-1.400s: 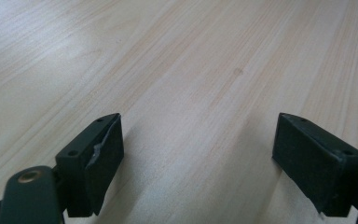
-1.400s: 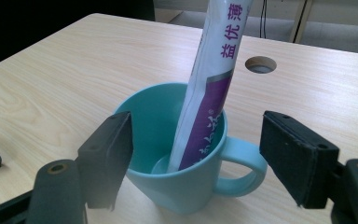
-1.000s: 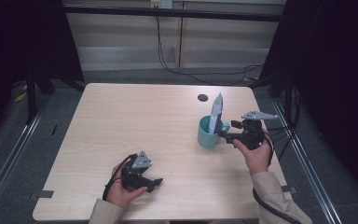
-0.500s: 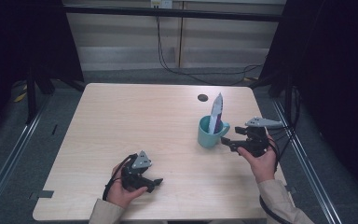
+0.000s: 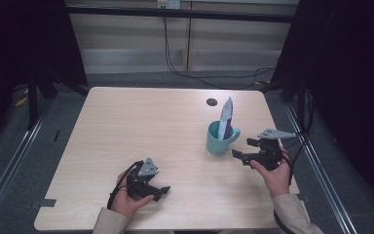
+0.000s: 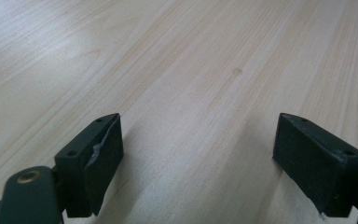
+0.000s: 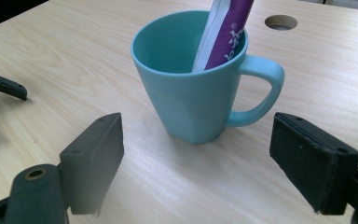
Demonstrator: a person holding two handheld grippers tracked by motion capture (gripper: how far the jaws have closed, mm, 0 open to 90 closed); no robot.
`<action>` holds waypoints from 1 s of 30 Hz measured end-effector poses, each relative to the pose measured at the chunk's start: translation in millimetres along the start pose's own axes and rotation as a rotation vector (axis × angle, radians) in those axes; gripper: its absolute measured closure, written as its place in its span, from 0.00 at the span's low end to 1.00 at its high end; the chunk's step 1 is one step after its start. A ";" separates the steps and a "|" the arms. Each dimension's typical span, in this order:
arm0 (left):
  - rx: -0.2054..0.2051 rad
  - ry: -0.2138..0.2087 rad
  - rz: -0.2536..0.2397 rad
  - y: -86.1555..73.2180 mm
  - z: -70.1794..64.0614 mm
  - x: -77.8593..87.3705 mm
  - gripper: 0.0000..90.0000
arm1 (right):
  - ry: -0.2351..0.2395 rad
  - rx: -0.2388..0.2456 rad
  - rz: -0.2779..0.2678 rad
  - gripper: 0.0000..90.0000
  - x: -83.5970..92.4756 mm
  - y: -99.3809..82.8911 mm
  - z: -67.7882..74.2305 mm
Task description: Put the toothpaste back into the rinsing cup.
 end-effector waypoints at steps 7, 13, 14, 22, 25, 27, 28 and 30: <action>0.001 0.002 0.000 0.0 0.0 0.0 0.17 | 0.003 -0.003 0.015 0.18 0.9 -7.2 0.3; 0.001 0.002 0.000 0.0 0.0 0.0 0.17 | 0.010 0.003 0.021 0.17 1.2 -16.1 0.4; 0.001 0.002 0.000 0.0 0.0 0.0 0.17 | 0.010 0.003 0.021 0.17 1.2 -16.1 0.4; 0.001 0.002 0.000 0.0 0.0 0.0 0.17 | 0.019 0.004 0.032 0.17 -0.6 -28.0 0.5; 0.000 0.002 0.000 0.0 0.0 0.0 0.17 | 0.023 0.001 0.025 0.16 -1.5 -33.2 0.9; 0.001 0.002 0.000 0.0 0.0 0.0 0.17 | 0.023 0.000 0.034 0.16 -3.6 -39.2 1.0; 0.001 0.002 0.000 0.0 0.0 0.0 0.17 | 0.023 0.000 0.034 0.16 -3.6 -39.2 1.0; 0.001 0.002 0.000 0.0 0.0 0.0 0.17 | 0.020 0.003 0.040 0.16 -4.8 -43.1 0.7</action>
Point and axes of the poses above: each handheld gripper's, and its own axes: x roughly backward along the jaws, y roughly out of its top, z roughly to its left, the point moved 2 cm from there along -x, roughly forward along the jaws, and after that the axes turned 2 degrees about z, right-handed, at the moved point
